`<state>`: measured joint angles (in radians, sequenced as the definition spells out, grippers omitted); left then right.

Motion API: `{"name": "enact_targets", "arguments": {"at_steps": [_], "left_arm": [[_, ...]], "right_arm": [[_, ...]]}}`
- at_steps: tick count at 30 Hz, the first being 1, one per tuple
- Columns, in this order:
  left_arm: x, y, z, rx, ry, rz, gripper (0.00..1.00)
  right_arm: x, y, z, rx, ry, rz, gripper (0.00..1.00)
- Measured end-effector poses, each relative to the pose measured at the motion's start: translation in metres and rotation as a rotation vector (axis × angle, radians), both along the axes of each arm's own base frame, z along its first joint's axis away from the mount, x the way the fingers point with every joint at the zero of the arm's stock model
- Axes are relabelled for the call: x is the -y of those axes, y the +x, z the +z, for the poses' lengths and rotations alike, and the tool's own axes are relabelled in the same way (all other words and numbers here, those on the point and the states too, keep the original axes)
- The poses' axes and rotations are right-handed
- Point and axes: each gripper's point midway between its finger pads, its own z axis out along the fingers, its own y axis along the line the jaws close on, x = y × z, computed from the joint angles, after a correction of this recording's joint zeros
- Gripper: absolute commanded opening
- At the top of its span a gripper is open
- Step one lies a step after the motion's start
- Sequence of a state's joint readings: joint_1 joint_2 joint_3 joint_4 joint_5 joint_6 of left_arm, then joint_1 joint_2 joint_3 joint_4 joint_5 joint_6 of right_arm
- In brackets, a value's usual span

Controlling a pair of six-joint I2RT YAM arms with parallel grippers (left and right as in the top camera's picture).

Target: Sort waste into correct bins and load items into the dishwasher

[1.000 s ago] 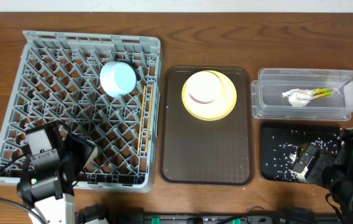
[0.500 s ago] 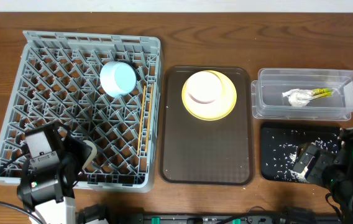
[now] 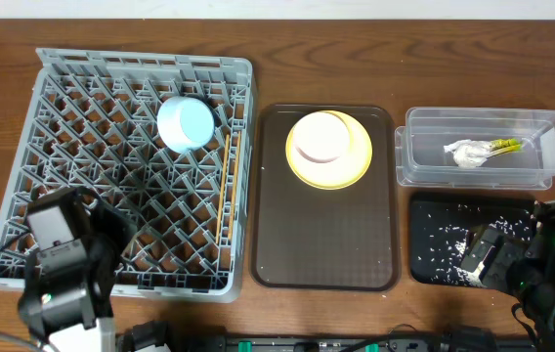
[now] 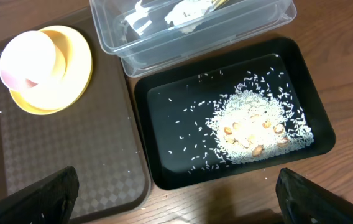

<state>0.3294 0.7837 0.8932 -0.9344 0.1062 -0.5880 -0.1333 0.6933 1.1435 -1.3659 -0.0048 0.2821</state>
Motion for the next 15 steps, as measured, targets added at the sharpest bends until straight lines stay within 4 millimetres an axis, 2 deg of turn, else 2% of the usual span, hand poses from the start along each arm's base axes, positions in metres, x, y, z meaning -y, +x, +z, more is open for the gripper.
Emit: {"name": "enact_targets", "arguments": {"at_steps": [3,5,10,15], "left_arm": [[0.011,0.007,0.023,0.072,-0.004,-0.084,0.08],[0.024,0.011,0.028,0.098,-0.031,-0.171,0.08],[0.072,0.025,0.024,0.117,-0.208,-0.456,0.08],[0.118,0.039,0.020,0.139,-0.506,-0.716,0.08]], "right_arm": [[0.000,0.000,0.000,0.000,0.000,0.000,0.99],[0.000,0.000,0.000,0.000,0.000,0.000,0.99],[0.000,0.000,0.000,0.000,0.000,0.000,0.99],[0.000,0.000,0.000,0.000,0.000,0.000,0.99]]}}
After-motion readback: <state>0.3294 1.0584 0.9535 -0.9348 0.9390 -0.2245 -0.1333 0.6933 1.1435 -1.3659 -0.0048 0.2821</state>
